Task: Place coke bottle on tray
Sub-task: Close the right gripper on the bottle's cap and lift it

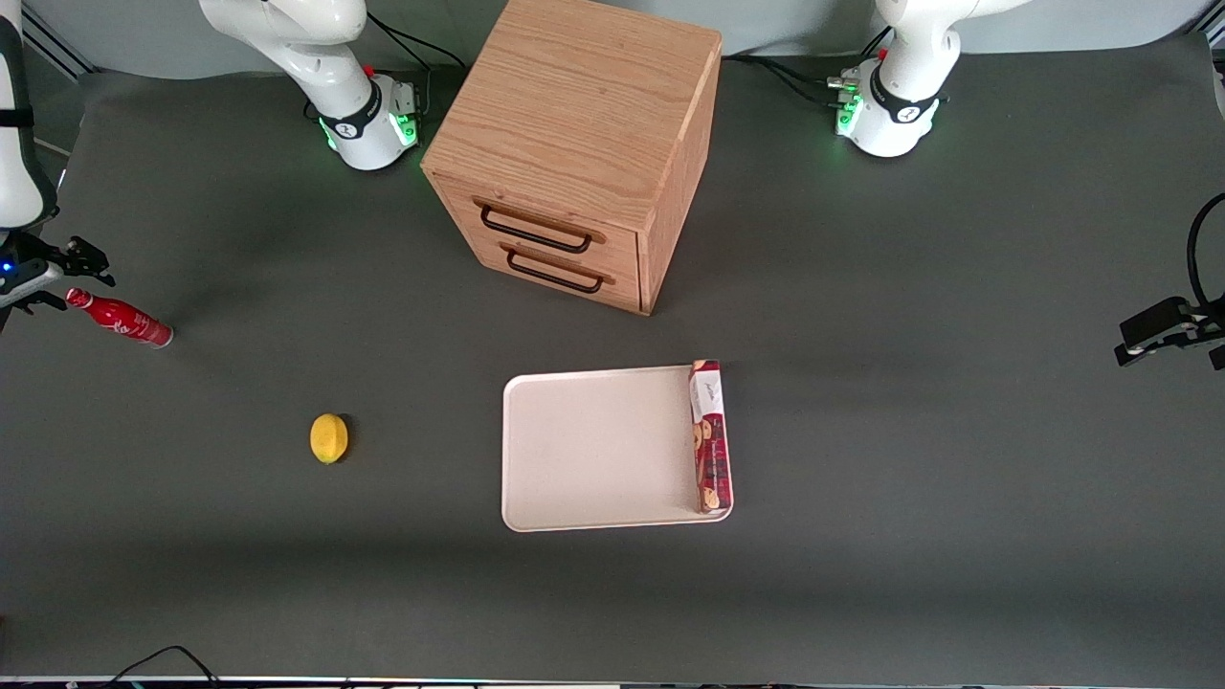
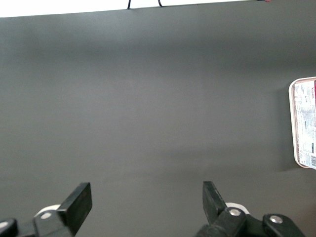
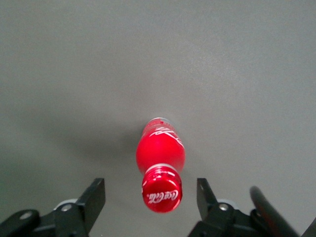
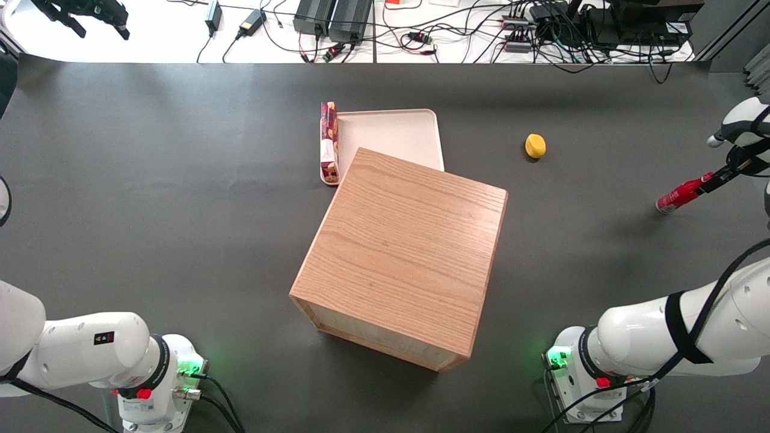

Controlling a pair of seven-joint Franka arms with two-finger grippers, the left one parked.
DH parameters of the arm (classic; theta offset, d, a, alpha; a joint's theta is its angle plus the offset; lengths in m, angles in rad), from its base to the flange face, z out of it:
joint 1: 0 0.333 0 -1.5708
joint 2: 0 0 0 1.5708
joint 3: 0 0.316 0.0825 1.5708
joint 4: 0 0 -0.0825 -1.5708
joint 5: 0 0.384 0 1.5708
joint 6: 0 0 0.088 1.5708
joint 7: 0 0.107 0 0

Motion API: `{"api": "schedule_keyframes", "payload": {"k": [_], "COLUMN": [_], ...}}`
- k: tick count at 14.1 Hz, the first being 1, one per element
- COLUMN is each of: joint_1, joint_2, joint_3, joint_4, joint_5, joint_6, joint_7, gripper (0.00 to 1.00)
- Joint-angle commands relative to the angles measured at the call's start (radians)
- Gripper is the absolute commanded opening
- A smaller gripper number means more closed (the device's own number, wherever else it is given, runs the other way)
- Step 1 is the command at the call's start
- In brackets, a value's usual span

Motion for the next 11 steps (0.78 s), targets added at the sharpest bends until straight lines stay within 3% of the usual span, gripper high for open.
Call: {"api": "schedule_keyframes", "payload": {"k": [1,5,8,11], "joint_1": [0.008,0.009,0.016,0.033], "joint_2": [0.003,0.003,-0.001,-0.037], "joint_3": [-0.006,-0.006,-0.005,0.004], "joint_4": [0.016,0.017,0.04,0.111], "joint_5": [0.037,0.035,0.035,0.035], "joint_6": [0.0,0.0,-0.012,-0.105], "joint_7": [-0.044,-0.046,-0.043,-0.011], "gripper": [0.58,0.09,0.0,0.0]}}
